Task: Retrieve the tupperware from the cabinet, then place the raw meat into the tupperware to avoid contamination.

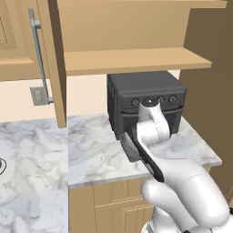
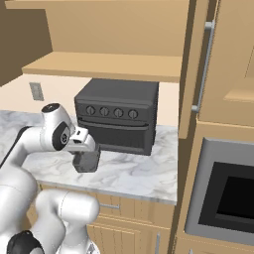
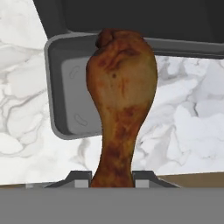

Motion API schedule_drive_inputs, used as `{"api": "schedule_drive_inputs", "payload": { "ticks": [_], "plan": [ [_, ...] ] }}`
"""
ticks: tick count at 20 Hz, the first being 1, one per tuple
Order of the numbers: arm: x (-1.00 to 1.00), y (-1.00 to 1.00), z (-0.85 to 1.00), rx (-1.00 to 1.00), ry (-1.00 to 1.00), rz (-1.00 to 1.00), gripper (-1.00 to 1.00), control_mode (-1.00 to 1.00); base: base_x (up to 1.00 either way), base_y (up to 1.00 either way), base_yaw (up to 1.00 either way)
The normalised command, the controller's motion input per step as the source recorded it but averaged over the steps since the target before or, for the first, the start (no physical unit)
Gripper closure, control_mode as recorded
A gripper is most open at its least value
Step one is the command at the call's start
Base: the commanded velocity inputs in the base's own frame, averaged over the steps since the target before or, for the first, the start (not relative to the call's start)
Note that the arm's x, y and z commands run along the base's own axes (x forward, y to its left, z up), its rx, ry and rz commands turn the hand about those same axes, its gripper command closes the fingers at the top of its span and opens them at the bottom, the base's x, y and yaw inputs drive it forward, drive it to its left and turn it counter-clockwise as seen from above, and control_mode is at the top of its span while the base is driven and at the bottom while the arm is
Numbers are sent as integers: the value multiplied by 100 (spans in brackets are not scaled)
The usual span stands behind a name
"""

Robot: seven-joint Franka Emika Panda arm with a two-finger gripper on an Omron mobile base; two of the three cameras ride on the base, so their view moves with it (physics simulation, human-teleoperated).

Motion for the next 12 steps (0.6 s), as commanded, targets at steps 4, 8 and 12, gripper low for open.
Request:
{"api": "schedule_drive_inputs", "payload": {
  "ticks": [4,8,12],
  "plan": [
    [25,33,2,0,5,-4,100,-100,0,0,0],
    [18,19,-2,0,2,-1,100,-100,0,0,0],
    [16,1,-17,0,0,0,100,-100,0,0,0]
  ]
}}
